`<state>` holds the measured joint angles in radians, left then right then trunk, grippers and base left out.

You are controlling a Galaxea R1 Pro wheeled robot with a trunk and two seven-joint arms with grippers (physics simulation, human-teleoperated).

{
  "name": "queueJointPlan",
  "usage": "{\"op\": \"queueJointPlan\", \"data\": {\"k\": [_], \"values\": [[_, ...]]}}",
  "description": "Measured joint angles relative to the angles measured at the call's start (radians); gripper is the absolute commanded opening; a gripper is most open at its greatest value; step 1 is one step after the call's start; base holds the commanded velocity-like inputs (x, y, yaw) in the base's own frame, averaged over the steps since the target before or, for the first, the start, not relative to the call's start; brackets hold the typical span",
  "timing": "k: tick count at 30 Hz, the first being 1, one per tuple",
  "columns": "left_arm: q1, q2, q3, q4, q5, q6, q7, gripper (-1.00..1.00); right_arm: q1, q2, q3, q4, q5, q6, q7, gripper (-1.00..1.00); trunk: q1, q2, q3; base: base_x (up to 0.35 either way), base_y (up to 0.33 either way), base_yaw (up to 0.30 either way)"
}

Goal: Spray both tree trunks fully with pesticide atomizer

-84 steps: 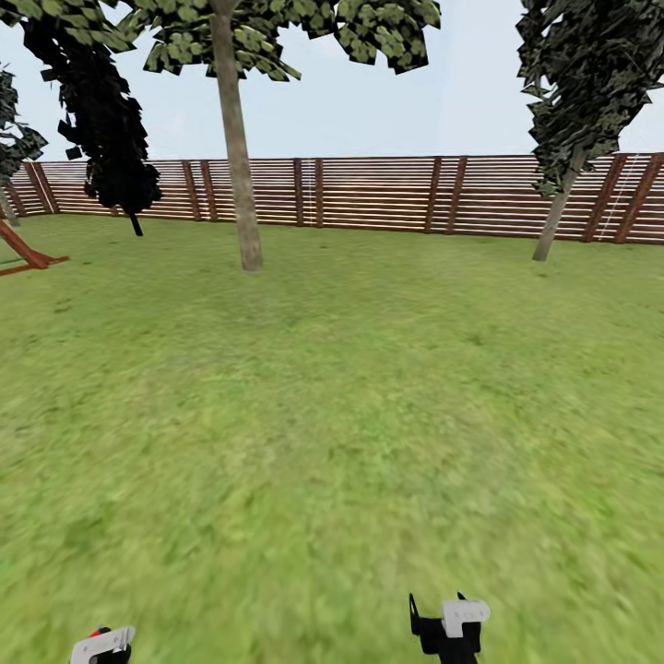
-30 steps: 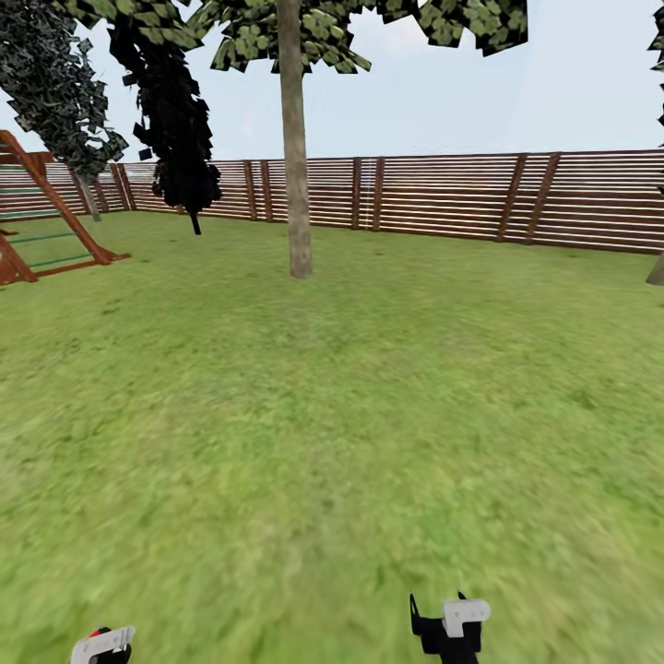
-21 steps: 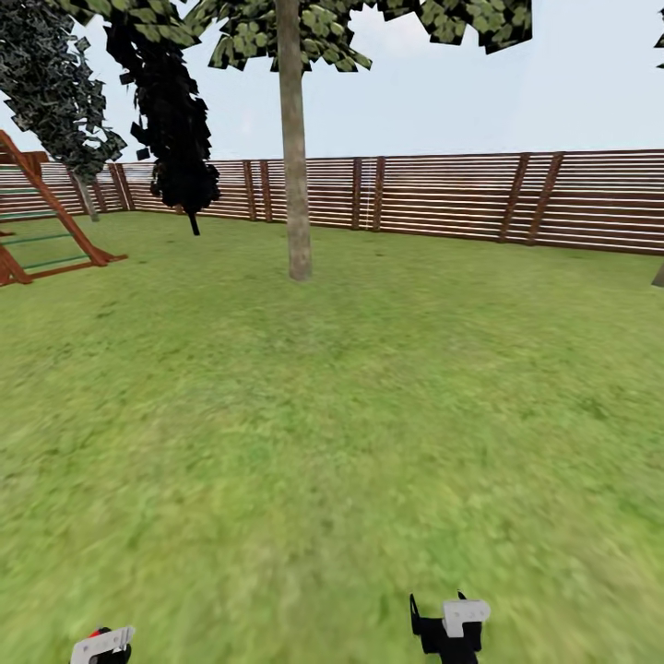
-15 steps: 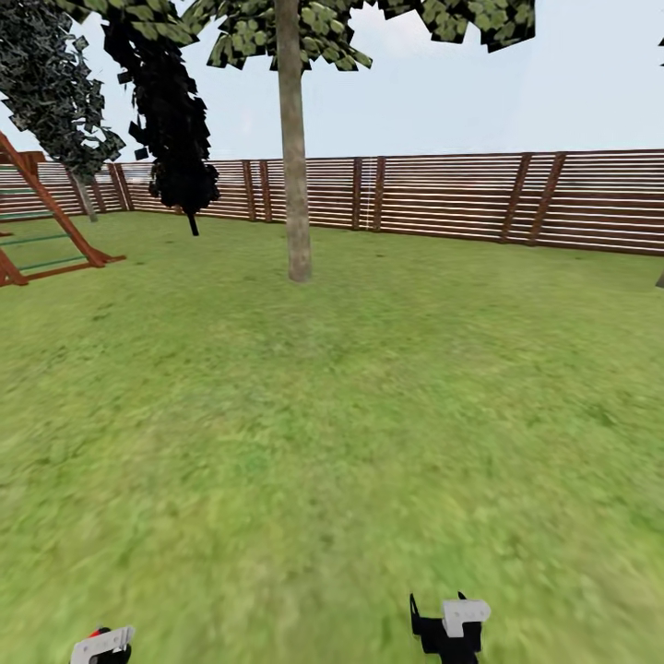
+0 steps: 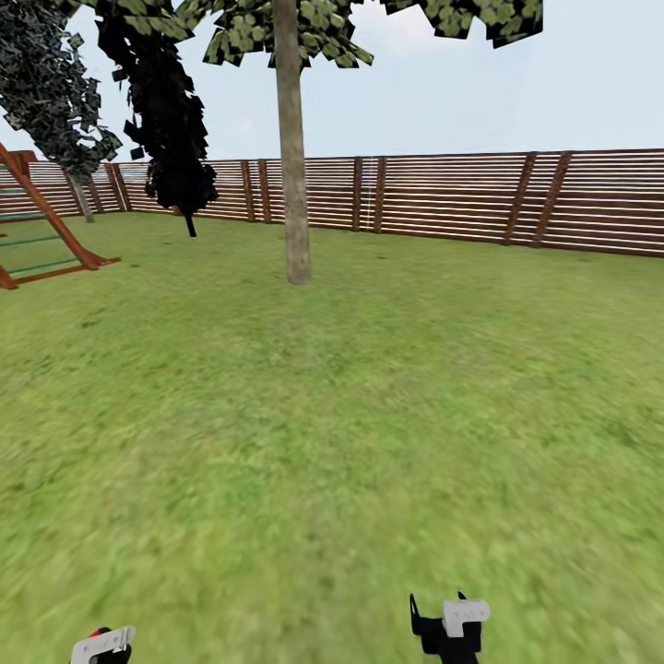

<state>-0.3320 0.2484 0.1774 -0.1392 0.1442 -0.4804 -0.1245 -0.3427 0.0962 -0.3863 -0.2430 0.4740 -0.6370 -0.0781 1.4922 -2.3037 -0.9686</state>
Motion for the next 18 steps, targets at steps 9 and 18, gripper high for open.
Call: {"op": "queueJointPlan", "data": {"k": [9, 18], "values": [[0.0, 0.0, 0.0, 0.0, 0.0, 0.0, 0.0, -1.0, 0.0, 0.0, 0.0, 0.001, 0.0, -0.001, 0.0, 1.0, 0.0, 0.0, 0.0, 0.34, 0.0, 0.0], [0.0, 0.0, 0.0, 0.0, 0.0, 0.0, 0.0, -1.0, 0.0, 0.0, 0.0, 0.0, 0.0, -0.001, 0.0, 1.0, 0.0, 0.0, 0.0, 0.34, 0.0, 0.0]]}}
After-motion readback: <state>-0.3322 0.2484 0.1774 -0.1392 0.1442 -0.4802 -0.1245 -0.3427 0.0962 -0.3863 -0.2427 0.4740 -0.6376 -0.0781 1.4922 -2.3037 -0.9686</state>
